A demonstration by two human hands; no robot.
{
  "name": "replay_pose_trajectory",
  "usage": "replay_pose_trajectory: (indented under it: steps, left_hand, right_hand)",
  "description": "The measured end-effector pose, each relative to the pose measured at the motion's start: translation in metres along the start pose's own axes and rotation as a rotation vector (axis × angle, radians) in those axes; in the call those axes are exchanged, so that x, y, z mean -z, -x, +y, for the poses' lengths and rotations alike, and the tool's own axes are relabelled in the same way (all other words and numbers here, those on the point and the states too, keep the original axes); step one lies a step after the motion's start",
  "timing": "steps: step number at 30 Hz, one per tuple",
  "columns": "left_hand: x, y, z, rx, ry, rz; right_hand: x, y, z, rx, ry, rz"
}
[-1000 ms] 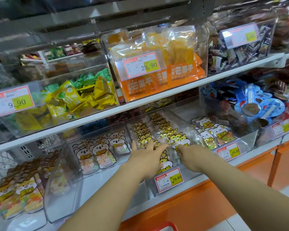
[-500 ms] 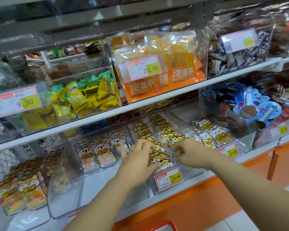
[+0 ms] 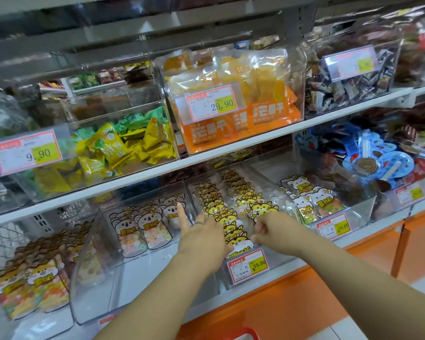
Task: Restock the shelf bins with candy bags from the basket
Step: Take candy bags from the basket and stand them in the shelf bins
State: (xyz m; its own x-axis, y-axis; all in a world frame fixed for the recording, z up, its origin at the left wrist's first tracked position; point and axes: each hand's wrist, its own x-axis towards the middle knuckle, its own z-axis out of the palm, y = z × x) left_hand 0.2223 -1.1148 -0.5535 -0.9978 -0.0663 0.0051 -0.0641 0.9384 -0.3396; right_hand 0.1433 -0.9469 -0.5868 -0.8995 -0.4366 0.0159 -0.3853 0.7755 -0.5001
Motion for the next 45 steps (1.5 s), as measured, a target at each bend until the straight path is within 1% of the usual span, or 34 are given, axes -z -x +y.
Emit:
replay_pose_trajectory:
  steps: [2, 4, 5, 8, 11, 12, 16, 21, 24, 29, 32, 37, 41, 43, 45]
  left_hand:
    - [0.002, 0.003, 0.002, -0.015, 0.076, 0.109]
    - [0.000, 0.006, 0.004, -0.053, 0.127, 0.165]
    - [-0.004, 0.007, 0.006, -0.067, 0.141, 0.160]
    - [-0.013, 0.007, 0.007, -0.084, 0.160, 0.123]
    - [-0.017, 0.007, 0.005, -0.091, 0.195, 0.111]
    - [-0.017, 0.007, 0.005, -0.092, 0.205, 0.110]
    - [-0.021, 0.008, 0.004, -0.098, 0.237, 0.124]
    - [-0.025, 0.009, 0.003, -0.110, 0.243, 0.137]
    - [-0.025, 0.008, 0.003, -0.108, 0.251, 0.129]
    - [-0.022, 0.008, 0.004, -0.099, 0.248, 0.107]
    - [-0.022, 0.008, 0.005, -0.091, 0.261, 0.119]
    - [-0.021, 0.016, 0.006, -0.048, 0.340, 0.182]
    - [-0.019, 0.039, 0.005, -0.032, 0.392, 0.253]
    - [-0.020, 0.058, 0.003, -0.021, 0.450, 0.282]
    - [-0.028, 0.082, 0.001, -0.011, 0.493, 0.301]
  right_hand:
    - [0.011, 0.001, 0.003, -0.048, -0.086, 0.088]
    - [0.017, -0.004, 0.005, -0.075, -0.142, 0.163]
    - [0.017, -0.009, 0.006, -0.093, -0.121, 0.157]
    - [0.008, -0.024, 0.011, -0.152, 0.063, 0.094]
    - [0.002, -0.034, 0.016, -0.172, 0.088, 0.082]
    - [0.001, -0.036, 0.016, -0.170, 0.091, 0.087]
    - [-0.007, -0.038, 0.018, -0.089, 0.216, 0.200]
    - [-0.010, -0.036, 0.022, 0.011, 0.325, 0.235]
    - [-0.009, -0.037, 0.019, 0.012, 0.356, 0.181]
    - [-0.005, -0.030, 0.010, -0.047, 0.173, 0.022]
    - [-0.005, -0.015, 0.011, -0.061, 0.163, 0.000]
    - [-0.001, 0.015, 0.013, 0.004, 0.176, 0.104]
    - [-0.006, 0.051, 0.007, 0.042, 0.283, 0.241]
    - [-0.009, 0.068, -0.002, 0.073, 0.245, 0.282]
    - [-0.017, 0.085, -0.017, 0.125, 0.156, 0.301]
